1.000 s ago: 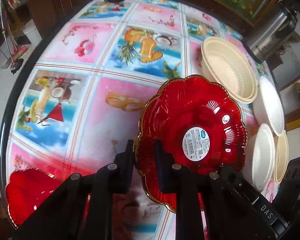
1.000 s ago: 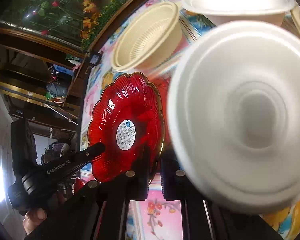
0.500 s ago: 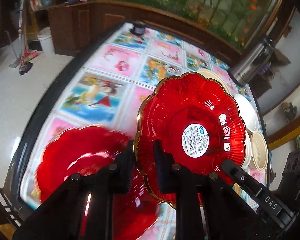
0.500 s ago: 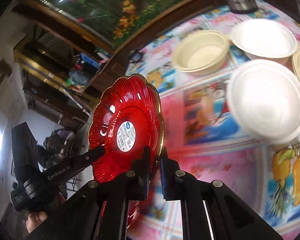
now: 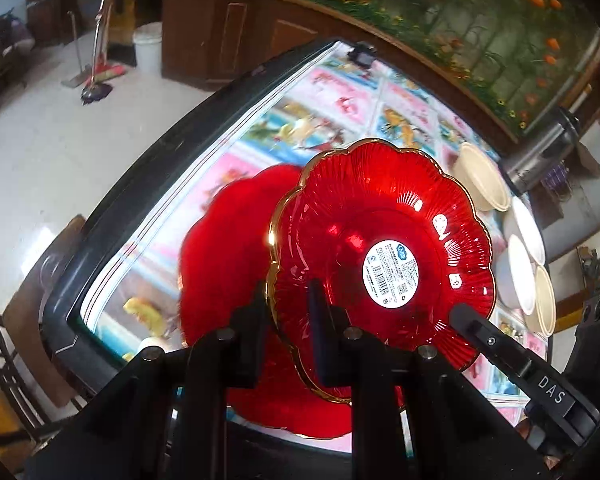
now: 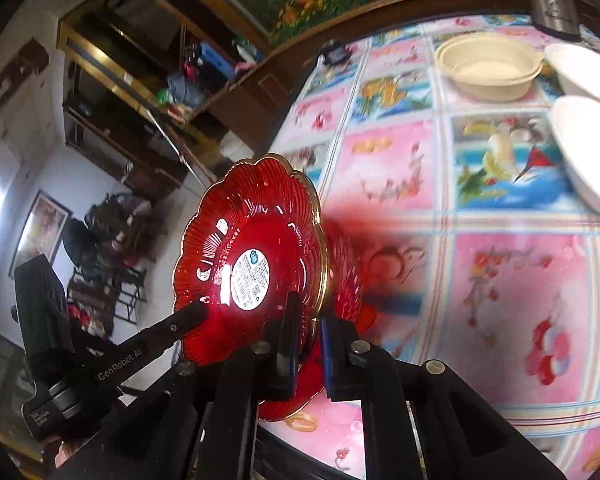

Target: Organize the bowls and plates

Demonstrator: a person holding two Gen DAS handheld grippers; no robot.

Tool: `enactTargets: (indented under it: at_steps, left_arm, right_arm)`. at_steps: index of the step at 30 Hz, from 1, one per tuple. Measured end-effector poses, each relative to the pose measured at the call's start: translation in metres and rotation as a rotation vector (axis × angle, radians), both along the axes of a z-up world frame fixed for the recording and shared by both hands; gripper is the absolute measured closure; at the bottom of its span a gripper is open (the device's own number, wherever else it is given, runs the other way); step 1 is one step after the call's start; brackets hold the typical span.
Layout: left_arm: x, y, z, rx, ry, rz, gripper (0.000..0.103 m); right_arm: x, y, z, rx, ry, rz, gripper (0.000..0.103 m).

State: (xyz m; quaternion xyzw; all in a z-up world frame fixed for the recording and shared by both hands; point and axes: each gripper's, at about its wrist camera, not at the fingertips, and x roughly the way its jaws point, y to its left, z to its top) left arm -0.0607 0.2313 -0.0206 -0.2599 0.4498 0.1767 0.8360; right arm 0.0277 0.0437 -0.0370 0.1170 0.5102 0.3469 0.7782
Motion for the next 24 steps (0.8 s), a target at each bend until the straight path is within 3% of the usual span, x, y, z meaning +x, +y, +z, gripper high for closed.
enactTargets:
  at_steps: [8,24]
  left_arm:
    - [-0.011,0.006,-0.017,0.020,0.025,0.024,0.087]
    - [-0.013,0.000,-0.027,0.097,0.054,0.029,0.085]
  right_arm:
    - [-0.006,0.019,-0.019,-0.066,0.021,0.033,0.095]
    - [-0.009,0.041,-0.027,-0.194,-0.019,0.070,0.090]
